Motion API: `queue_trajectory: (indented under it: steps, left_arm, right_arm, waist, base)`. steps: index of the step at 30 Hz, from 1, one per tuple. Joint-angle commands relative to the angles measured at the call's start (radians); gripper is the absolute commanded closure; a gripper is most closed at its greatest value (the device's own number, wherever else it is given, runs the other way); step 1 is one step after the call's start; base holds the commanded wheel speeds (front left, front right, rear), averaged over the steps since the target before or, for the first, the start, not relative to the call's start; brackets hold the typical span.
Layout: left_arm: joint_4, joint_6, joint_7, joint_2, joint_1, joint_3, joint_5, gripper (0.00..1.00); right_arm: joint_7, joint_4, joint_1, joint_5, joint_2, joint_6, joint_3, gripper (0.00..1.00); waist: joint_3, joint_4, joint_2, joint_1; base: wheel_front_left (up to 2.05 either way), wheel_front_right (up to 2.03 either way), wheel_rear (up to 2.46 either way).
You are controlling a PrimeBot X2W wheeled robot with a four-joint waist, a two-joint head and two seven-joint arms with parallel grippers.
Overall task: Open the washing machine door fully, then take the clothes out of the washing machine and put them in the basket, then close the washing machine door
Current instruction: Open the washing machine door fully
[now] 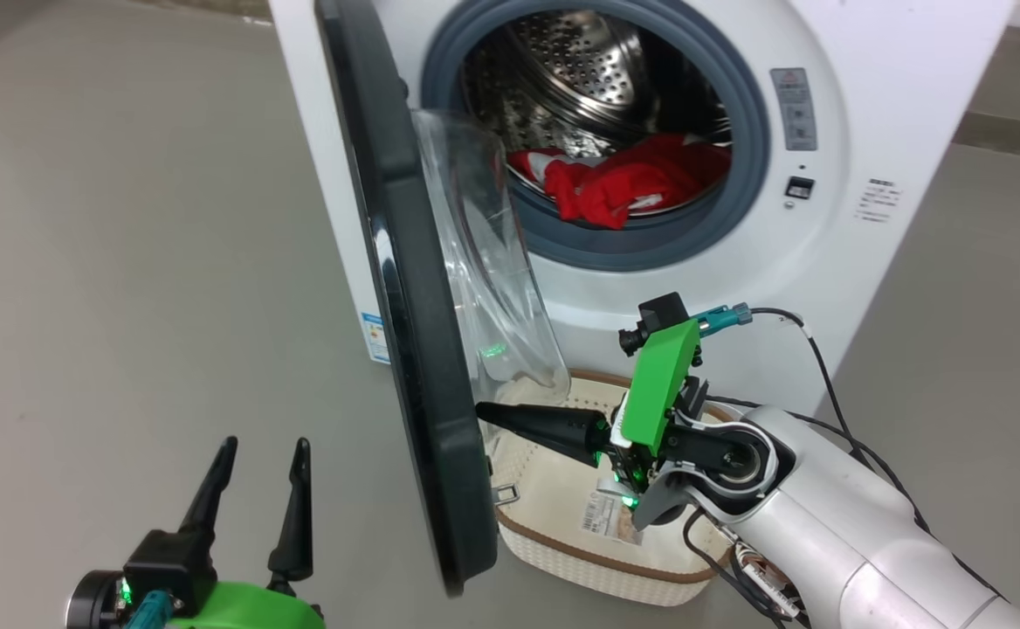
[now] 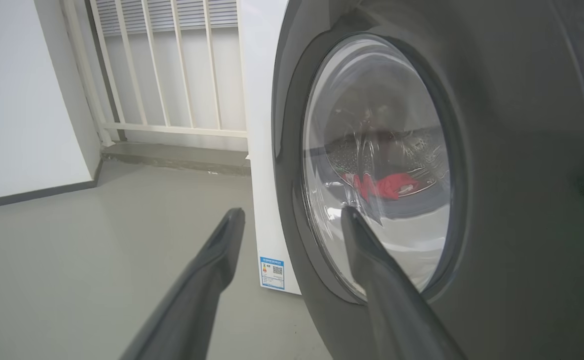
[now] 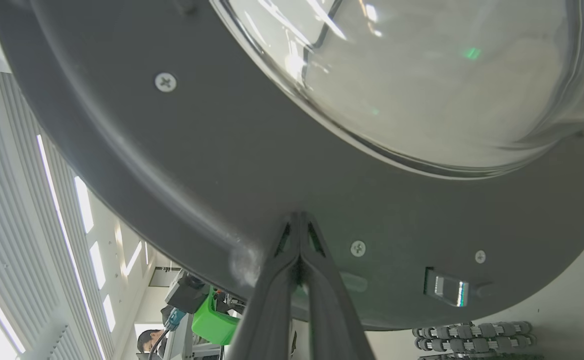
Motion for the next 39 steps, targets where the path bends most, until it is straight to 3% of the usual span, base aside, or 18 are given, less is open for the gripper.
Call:
queue_trajectory:
  steps: [1,12,31,32,34,35,39]
  left_arm:
    - [-0.024,0.001,-0.004,0.016,-0.009,0.026,-0.006,0.00]
    - [-0.044,0.006,0.010,0.015,-0.001,0.017,-0.029,0.00]
    - [-0.048,0.023,0.028,0.017,0.006,0.013,-0.076,0.00]
    - [-0.049,0.025,0.028,0.018,0.007,0.014,-0.077,0.00]
    - [-0.053,0.031,0.027,0.020,0.011,0.020,-0.080,0.00]
    - [-0.055,0.033,0.026,0.020,0.014,0.022,-0.082,0.00]
    - [-0.060,0.042,0.024,0.021,0.023,0.028,-0.087,0.00]
  right_arm:
    - [-0.007,-0.023,-0.007,0.018,0.028,0.008,0.007,1.00]
    - [-0.027,-0.022,-0.017,0.029,0.028,0.008,0.036,1.00]
    - [-0.100,-0.012,-0.035,-0.016,0.028,0.008,0.077,1.00]
    - [-0.121,-0.008,-0.036,-0.037,0.028,0.008,0.080,0.71]
    - [-0.154,-0.005,-0.041,-0.097,0.028,0.008,0.096,0.34]
    - [-0.175,-0.003,-0.043,-0.132,0.028,0.008,0.104,0.00]
    - [-0.238,-0.009,-0.036,-0.229,0.021,0.008,0.119,0.00]
  waist:
    - [-0.005,0.019,0.0000,0.0000]
    - [-0.009,0.077,0.0000,0.0000]
    - [-0.017,0.071,0.0000,0.0000]
    - [-0.018,0.065,0.0000,0.0000]
    - [-0.018,0.049,0.0000,0.0000]
    - [-0.019,0.041,0.0000,0.0000]
    - [-0.023,0.017,0.0000,0.0000]
  base:
    - [0.00,0.00,0.00]
    - [0.00,0.00,0.00]
    - [0.00,0.00,0.00]
    - [0.00,0.00,0.00]
    - [0.00,0.00,0.00]
    - [0.00,0.00,0.00]
    - [0.00,0.00,0.00]
